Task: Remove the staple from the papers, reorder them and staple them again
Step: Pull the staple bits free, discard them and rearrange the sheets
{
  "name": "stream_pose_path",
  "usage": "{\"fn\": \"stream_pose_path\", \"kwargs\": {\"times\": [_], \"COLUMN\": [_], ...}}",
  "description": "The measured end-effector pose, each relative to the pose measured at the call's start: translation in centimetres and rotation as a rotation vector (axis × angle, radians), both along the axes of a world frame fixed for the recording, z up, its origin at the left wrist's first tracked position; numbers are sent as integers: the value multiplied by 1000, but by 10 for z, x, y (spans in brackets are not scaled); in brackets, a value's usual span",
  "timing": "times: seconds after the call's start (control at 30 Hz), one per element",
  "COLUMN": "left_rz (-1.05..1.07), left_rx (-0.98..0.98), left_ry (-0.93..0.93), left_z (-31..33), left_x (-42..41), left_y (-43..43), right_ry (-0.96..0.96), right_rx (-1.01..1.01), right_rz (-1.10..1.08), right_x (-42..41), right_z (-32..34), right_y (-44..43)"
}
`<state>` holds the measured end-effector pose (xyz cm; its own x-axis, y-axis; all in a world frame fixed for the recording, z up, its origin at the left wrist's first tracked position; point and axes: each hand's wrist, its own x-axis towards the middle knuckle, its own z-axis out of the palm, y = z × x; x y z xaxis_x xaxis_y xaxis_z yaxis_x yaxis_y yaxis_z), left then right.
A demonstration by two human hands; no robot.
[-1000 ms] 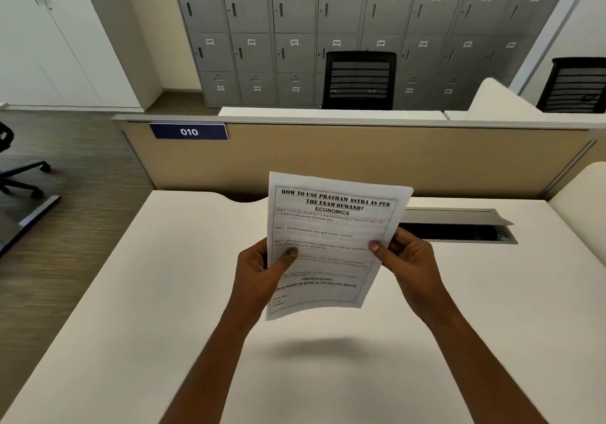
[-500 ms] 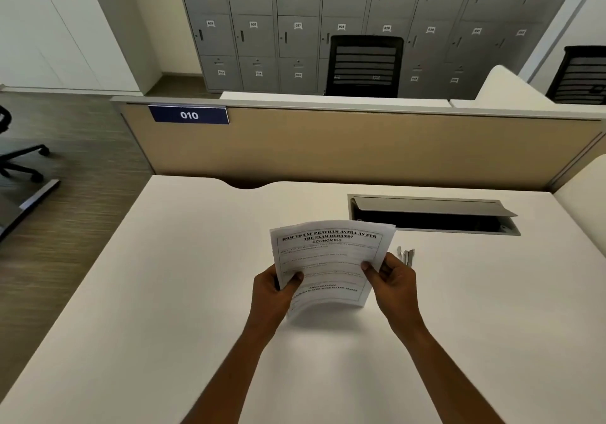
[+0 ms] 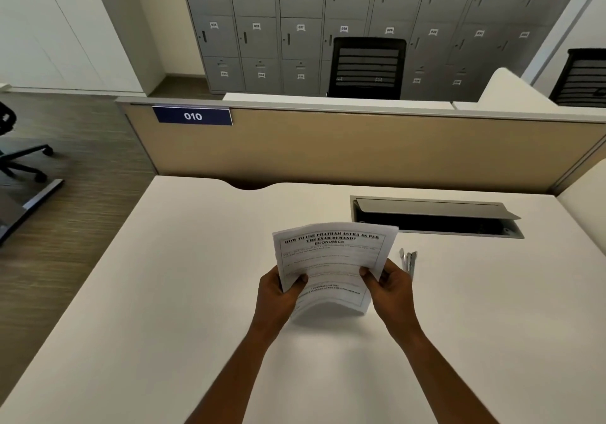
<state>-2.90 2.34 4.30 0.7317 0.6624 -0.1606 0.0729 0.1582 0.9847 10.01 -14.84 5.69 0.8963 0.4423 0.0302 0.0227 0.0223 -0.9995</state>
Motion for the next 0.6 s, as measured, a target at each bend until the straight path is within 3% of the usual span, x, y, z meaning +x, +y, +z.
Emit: {"fn": "stream_pose_path", "kwargs": {"times": [0.13, 0.33, 0.6], "left_rz": [-21, -52, 232], "left_rx": [87, 121, 90], "left_ry": [6, -219, -157], "left_z": [11, 77, 90], "left_x": [2, 13, 32], "left_y": [9, 20, 15], "right_ry": [-15, -30, -50], "right_rx": [-13, 5, -7], "right_rz": [2, 8, 4], "right_x": [3, 5, 1], "right_z": [1, 3, -1], "right_y": [0, -1, 4]}}
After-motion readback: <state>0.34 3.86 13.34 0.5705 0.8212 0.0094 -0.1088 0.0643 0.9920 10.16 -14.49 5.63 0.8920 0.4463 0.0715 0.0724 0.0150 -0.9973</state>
